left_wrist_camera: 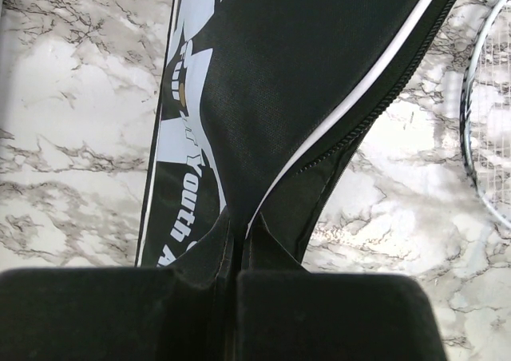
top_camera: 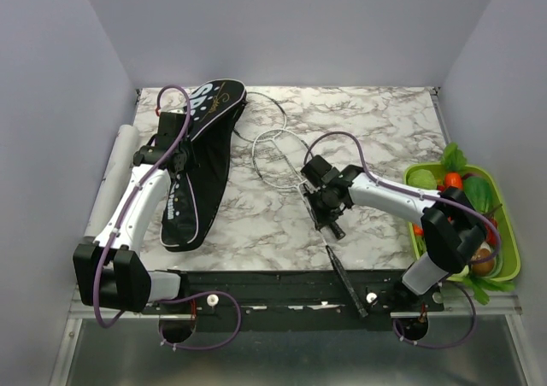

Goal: Pack up the badminton gear

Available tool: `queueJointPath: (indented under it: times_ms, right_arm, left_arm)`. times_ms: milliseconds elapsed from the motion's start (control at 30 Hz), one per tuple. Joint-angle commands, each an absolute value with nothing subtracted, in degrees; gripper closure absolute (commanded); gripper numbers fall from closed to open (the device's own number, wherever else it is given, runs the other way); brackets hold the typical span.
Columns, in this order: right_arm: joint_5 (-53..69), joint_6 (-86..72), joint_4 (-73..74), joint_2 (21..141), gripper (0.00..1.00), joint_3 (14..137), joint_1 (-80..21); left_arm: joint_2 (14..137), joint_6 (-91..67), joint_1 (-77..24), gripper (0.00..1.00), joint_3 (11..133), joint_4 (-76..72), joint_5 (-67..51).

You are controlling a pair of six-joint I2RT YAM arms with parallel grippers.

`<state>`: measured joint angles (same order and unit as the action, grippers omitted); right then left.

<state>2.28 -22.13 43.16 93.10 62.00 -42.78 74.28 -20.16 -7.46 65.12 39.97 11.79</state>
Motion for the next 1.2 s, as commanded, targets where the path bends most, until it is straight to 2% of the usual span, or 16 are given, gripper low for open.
queueJointPath:
  times_ms: [0, 233, 267, 300, 433, 500, 667, 967, 1067, 1100, 1167]
  right_arm:
    - [7.72, -26.36, 37.19, 92.19, 0.99, 57.22, -44.91]
    - [10.37, -28.48, 34.54, 92.55, 0.99, 54.41, -46.84]
    - [10.11, -28.48, 34.54, 92.64, 0.96, 54.40, -46.93]
    - [9.24, -28.48, 34.72, 92.81, 0.82, 54.75, -46.93]
    - [7.39, -28.21, 35.95, 93.51, 0.60, 57.30, -46.93]
    - [6.16, -27.95, 36.03, 94.13, 0.55, 59.41, -46.93]
    - [0.45, -26.11, 37.88, 100.54, 0.54, 66.26, -46.93]
    - [-5.97, -22.24, 38.50, 110.74, 0.56, 74.62, -47.02]
    - [-7.38, -21.45, 38.85, 112.32, 0.67, 75.32, -46.93]
    - [-8.08, -21.36, 39.11, 112.50, 0.81, 75.32, -46.93]
    - [-9.13, -21.18, 39.20, 111.80, 0.96, 74.62, -46.93]
  left_arm:
    - [71.90, -21.36, -7.03, 1.00, 66.36, 38.58, 11.07]
    - [69.35, -21.88, -7.03, 1.00, 65.13, 39.64, 10.55]
    - [69.17, -21.88, -7.03, 1.00, 64.87, 39.64, 10.89]
    - [69.00, -21.97, -7.03, 1.00, 64.60, 39.64, 10.90]
    - [68.73, -21.89, -7.03, 1.00, 64.60, 40.34, 10.90]
    - [68.73, -21.89, -7.03, 1.00, 64.77, 40.34, 10.90]
    - [68.99, -21.36, -7.03, 1.00, 65.30, 40.34, 10.72]
    - [70.13, -20.13, -7.03, 1.00, 65.48, 39.20, 11.34]
    - [70.66, -20.21, -7.03, 1.00, 65.48, 38.76, 10.64]
    - [70.75, -20.13, -7.03, 1.00, 65.57, 38.59, 10.63]
    - [70.84, -20.21, -7.03, 1.00, 65.48, 38.32, 10.46]
